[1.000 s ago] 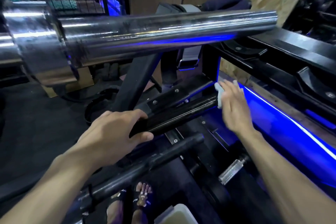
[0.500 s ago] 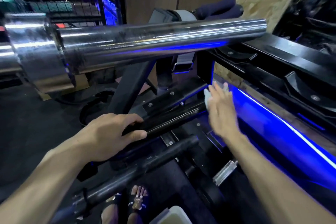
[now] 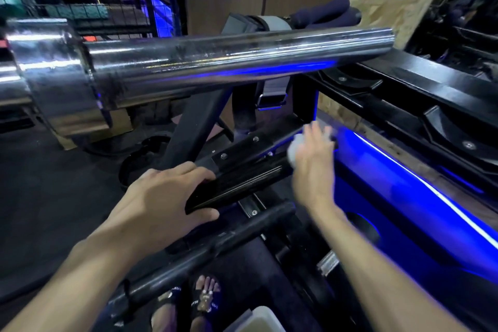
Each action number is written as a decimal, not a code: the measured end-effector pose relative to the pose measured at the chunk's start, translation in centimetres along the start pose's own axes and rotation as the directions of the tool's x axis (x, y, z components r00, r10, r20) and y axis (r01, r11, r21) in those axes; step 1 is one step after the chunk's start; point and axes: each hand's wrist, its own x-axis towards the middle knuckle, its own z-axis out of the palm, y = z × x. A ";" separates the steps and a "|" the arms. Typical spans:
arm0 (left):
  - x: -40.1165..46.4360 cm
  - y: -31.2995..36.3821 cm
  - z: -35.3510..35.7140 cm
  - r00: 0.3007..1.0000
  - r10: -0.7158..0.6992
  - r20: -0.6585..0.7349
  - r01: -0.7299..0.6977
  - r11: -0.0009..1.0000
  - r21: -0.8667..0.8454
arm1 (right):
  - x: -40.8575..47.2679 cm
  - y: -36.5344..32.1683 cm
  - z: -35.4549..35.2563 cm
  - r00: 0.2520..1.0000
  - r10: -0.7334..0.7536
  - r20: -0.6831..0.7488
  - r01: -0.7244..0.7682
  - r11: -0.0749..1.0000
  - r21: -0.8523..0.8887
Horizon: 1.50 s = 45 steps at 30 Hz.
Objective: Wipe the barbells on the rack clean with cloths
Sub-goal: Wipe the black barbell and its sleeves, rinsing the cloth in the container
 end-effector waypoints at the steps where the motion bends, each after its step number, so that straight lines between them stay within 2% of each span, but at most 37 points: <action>1: 0.1 -0.1 0.1 1.000 0.003 0.005 -0.003 1.000 0.002 | -1.2 -2.0 -0.3 0.994 -0.112 -0.019 0.112 0.993 0.022; 3: 0.1 -0.4 0.1 1.000 -0.005 0.028 0.005 1.000 -0.003 | -3.5 -3.4 -0.2 0.939 -0.343 0.013 0.341 0.937 0.075; 5: 0.2 -0.5 0.2 0.999 -0.010 0.043 0.011 1.000 -0.010 | -2.7 -1.0 -0.3 0.929 -0.368 0.033 0.367 0.930 0.015; 6: 0.2 -0.7 0.2 0.999 -0.008 0.052 0.009 1.000 -0.010 | -1.6 1.1 0.1 0.947 -0.317 0.050 0.319 0.948 -0.023; 9: 0.5 -0.9 0.0 0.993 -0.036 0.111 0.042 0.998 -0.052 | 1.4 5.4 0.0 0.997 -0.020 0.072 0.023 0.999 -0.032; 11: 0.6 -0.8 -0.3 0.989 -0.035 0.143 0.045 0.997 -0.066 | 1.8 3.8 -0.4 0.997 0.059 0.049 -0.058 0.998 -0.023; 12: 0.6 -0.6 -0.5 0.989 -0.034 0.147 0.043 0.997 -0.058 | 1.2 2.0 -0.5 0.998 0.025 0.064 -0.023 0.999 -0.035; 14: 0.4 -0.3 -0.5 0.994 -0.029 0.110 0.032 0.999 -0.026 | -0.8 -2.4 -1.0 0.975 -0.212 0.064 0.213 0.977 -0.016; 16: 0.0 -0.1 -0.6 0.998 -0.021 0.055 0.021 1.000 0.003 | -3.8 -5.5 -1.3 0.877 -0.466 0.118 0.469 0.883 0.004; 18: -0.2 0.0 -0.7 0.998 -0.047 0.049 0.047 0.999 -0.001 | -4.2 -5.2 -1.0 0.818 -0.573 0.056 0.573 0.819 0.000; 19: -0.3 0.0 -0.7 0.997 -0.056 0.051 0.056 0.998 -0.002 | -3.4 -3.8 -0.6 0.822 -0.566 0.060 0.569 0.818 -0.077; 21: -0.4 -0.3 -0.8 0.997 -0.054 0.050 0.054 0.999 0.007 | -0.6 -0.3 -0.2 0.919 -0.385 0.086 0.393 0.911 -0.126; 22: -0.4 -0.5 -0.7 0.997 -0.056 0.048 0.056 0.998 0.002 | 0.6 1.1 -0.3 0.961 -0.265 0.079 0.271 0.959 -0.083; 24: -0.2 -0.4 -0.5 0.997 -0.065 0.044 0.065 0.998 -0.018 | 1.2 1.1 -1.0 0.984 -0.115 0.136 0.124 0.991 -0.056; 26: -0.1 -0.2 -0.4 0.997 -0.070 0.044 0.070 0.997 -0.021 | -0.5 -2.6 -1.3 0.975 -0.193 0.111 0.201 0.978 -0.062; 29: -0.1 0.0 -0.2 0.997 -0.066 0.027 0.067 0.997 -0.026 | -3.5 -6.8 -1.6 0.908 -0.405 0.105 0.390 0.910 0.144; 30: -0.2 -0.1 -0.1 0.997 -0.069 0.021 0.069 0.997 -0.030 | -3.5 -6.8 -1.8 0.884 -0.455 0.106 0.440 0.887 0.137; 32: -0.2 0.0 -0.1 0.997 -0.077 0.016 0.077 0.996 -0.043 | -2.1 -4.3 -1.5 0.877 -0.467 0.112 0.470 0.882 0.000; 34: -0.4 0.1 -0.2 0.997 -0.082 0.008 0.083 0.995 -0.050 | 0.3 0.1 -1.0 0.935 -0.313 0.165 0.333 0.937 -0.110; 36: -0.5 0.3 -0.3 0.997 -0.072 -0.005 0.072 0.997 -0.043 | 1.6 4.0 -1.4 0.980 -0.084 0.181 0.105 0.988 -0.109; 38: -0.4 0.6 -0.4 0.998 -0.062 -0.012 0.062 0.997 -0.041 | 1.9 3.7 -1.7 0.993 -0.003 0.116 0.012 0.997 -0.076; 39: -0.5 0.7 -0.4 0.998 -0.065 -0.008 0.065 0.997 -0.038 | 1.4 1.9 -1.6 0.993 -0.041 0.109 0.049 0.996 -0.073; 41: -0.4 0.6 -0.5 0.997 -0.073 0.007 0.073 0.997 -0.029 | -0.7 -2.9 -1.8 0.960 -0.262 0.101 0.271 0.958 -0.091; 42: -0.5 0.5 -0.5 0.997 -0.079 0.012 0.079 0.996 -0.032 | -2.2 -4.5 -1.3 0.930 -0.358 0.087 0.362 0.932 -0.035; 45: -0.5 0.0 -0.3 0.995 -0.096 0.026 0.098 0.994 -0.047 | -2.3 -3.8 -0.8 0.890 -0.443 0.110 0.449 0.892 -0.041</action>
